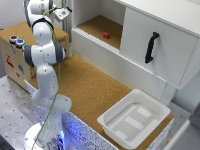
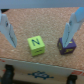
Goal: Put the purple object on top of the drawer
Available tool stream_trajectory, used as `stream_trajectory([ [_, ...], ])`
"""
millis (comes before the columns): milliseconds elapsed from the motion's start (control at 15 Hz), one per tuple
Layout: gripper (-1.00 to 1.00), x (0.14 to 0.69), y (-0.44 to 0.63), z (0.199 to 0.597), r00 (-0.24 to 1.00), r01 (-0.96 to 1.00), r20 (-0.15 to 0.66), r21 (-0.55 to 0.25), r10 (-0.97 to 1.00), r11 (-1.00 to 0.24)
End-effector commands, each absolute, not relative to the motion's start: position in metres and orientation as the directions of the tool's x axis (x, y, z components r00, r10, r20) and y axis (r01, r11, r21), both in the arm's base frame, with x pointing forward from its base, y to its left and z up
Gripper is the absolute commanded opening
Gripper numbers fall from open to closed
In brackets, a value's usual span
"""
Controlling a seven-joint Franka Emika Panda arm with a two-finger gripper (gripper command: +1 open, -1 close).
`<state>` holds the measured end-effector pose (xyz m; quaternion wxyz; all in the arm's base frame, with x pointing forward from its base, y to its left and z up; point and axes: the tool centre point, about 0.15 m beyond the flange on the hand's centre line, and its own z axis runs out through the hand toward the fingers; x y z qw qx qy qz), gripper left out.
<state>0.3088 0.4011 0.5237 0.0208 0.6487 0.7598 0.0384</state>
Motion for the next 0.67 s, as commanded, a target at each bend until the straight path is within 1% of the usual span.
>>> stream_trajectory([
  [0,1.00,0.246,0.403,0.538,-0.024,0.998,0.045,0.057,0.999,0.021],
  [200,1.00,0.221,0.408,0.535,0.063,0.998,0.084,0.020,0.994,-0.065],
  [267,1.00,0.215,0.411,0.535,0.075,0.997,0.060,0.010,0.995,-0.076],
  [467,1.00,0.198,0.426,0.546,0.077,0.996,0.033,0.036,0.997,-0.078],
  [600,1.00,0.184,0.436,0.546,0.069,0.997,0.023,0.034,0.997,-0.070],
])
